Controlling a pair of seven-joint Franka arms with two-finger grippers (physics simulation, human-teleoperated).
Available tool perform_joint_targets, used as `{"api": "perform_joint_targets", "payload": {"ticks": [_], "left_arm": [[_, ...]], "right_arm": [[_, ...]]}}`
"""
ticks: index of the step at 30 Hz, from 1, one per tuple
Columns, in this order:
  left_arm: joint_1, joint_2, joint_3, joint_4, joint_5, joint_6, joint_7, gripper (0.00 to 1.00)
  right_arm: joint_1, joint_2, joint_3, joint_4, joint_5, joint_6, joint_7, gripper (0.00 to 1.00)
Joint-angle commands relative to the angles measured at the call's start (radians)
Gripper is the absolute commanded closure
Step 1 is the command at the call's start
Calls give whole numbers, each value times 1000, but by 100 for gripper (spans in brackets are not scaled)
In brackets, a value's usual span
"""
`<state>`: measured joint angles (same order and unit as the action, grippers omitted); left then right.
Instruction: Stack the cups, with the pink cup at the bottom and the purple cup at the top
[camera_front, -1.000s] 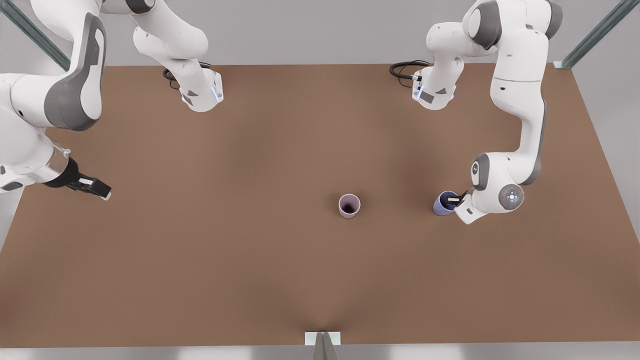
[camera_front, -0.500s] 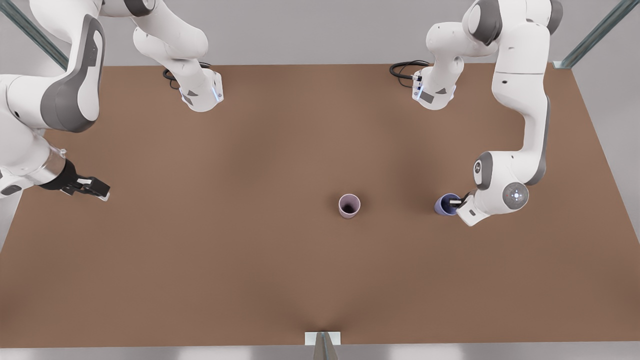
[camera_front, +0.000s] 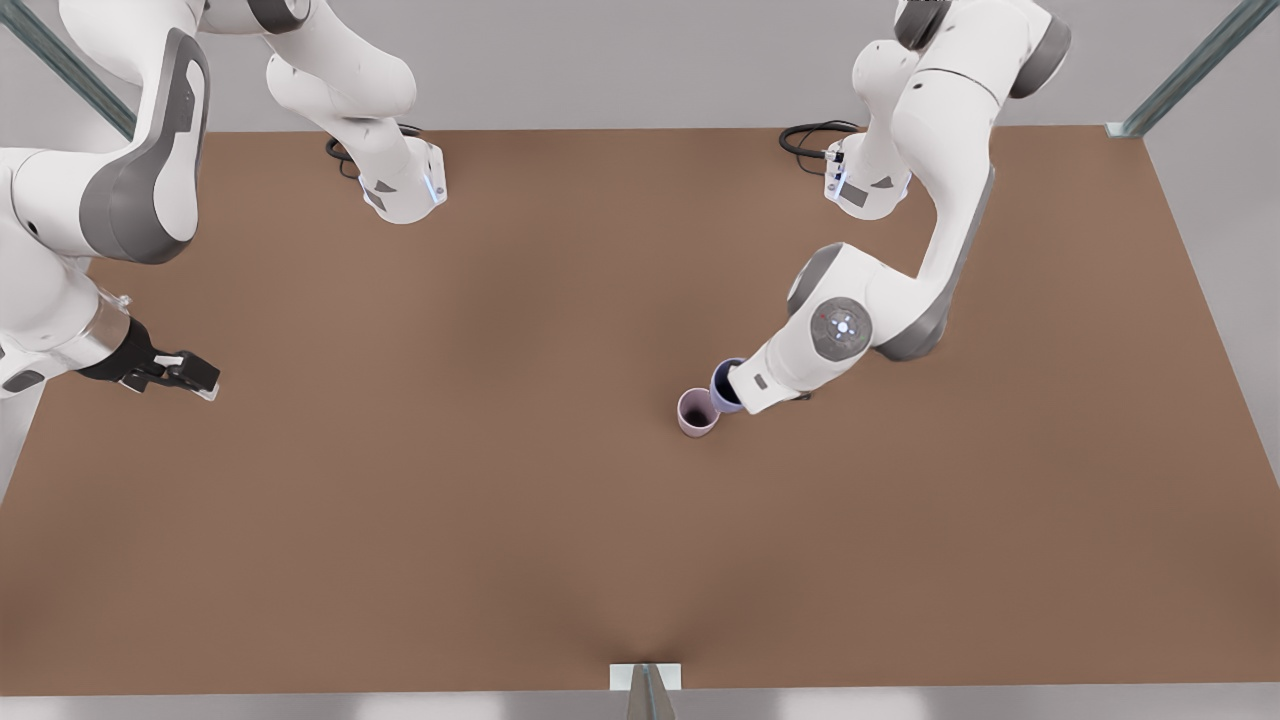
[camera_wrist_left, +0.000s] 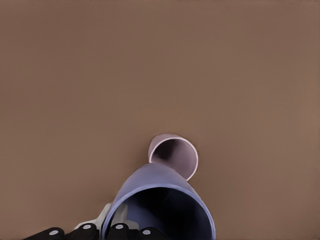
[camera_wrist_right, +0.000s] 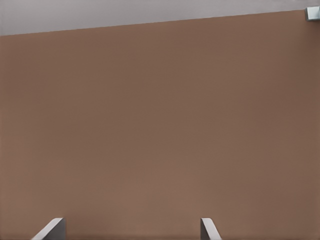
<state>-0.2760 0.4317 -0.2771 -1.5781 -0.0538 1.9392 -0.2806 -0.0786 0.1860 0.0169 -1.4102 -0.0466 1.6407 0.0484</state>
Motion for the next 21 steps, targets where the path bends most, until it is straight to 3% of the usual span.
{"api": "perform_joint_targets", "payload": {"ticks": [1, 21], "left_arm": [[-31, 25, -1, 35, -3, -14, -614, 79], [-55, 99, 6, 36, 20, 24, -641, 79]], "right_arm": [[0, 0, 0, 0, 1, -1, -38, 0], [0, 0, 0, 0, 1, 1, -38, 0]]}}
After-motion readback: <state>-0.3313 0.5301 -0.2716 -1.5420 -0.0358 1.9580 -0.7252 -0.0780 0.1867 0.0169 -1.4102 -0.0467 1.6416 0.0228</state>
